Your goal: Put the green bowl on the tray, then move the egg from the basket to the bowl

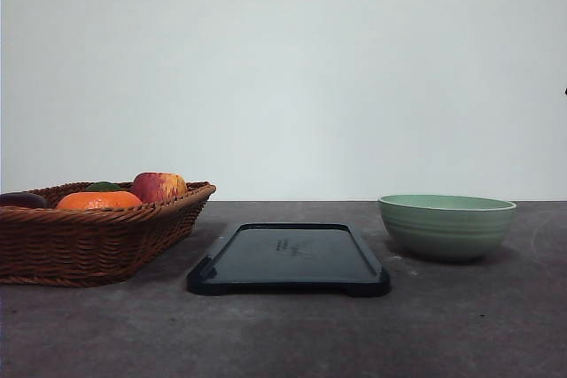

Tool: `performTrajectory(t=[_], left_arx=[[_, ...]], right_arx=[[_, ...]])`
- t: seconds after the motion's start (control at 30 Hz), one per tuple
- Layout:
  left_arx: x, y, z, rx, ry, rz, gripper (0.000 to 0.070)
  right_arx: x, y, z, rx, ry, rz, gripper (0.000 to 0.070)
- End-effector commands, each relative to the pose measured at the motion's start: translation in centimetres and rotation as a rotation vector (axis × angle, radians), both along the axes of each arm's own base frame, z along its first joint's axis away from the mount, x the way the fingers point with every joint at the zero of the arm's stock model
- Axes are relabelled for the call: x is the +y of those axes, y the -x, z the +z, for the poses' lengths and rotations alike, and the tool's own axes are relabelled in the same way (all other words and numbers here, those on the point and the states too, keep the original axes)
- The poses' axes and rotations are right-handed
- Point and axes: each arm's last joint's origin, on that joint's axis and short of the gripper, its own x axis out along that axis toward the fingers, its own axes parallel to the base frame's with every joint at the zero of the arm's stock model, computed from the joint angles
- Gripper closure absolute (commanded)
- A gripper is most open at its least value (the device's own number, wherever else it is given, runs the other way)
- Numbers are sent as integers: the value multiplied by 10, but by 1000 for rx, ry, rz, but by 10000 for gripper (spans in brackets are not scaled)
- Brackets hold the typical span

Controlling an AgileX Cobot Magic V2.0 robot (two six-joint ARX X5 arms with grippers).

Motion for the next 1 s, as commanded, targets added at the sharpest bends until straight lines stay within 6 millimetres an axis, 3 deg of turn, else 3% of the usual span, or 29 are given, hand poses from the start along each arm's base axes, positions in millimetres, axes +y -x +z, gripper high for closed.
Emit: performTrajectory(t=[0.0,0.07,0.17,0.23,0.5,0.77,0.97], left_arx=[[-1,-2,8,-46,-27,-47,697],[-2,-3,8,-64,-43,-66,615],[-2,-4,9,-81,-45,-66,307],[-2,-4,9,-85,-44,-66,225],[-2,-4,9,-83,-42,-64,230],[-4,-4,9,-80,-38,-73,230],[-6,-4,9,-80,-37,-80,230]], right_arx=[[1,-2,7,-37,19,30,685],[1,-2,7,-40,25,28,593],[0,-2,7,-39,32,16,323],[0,-2,7,-37,29,12,300],[1,-16,9,52,-30,-66,326],[6,-74,16,240,35,-82,330],[10,-120,15,277,77,-71,331]])
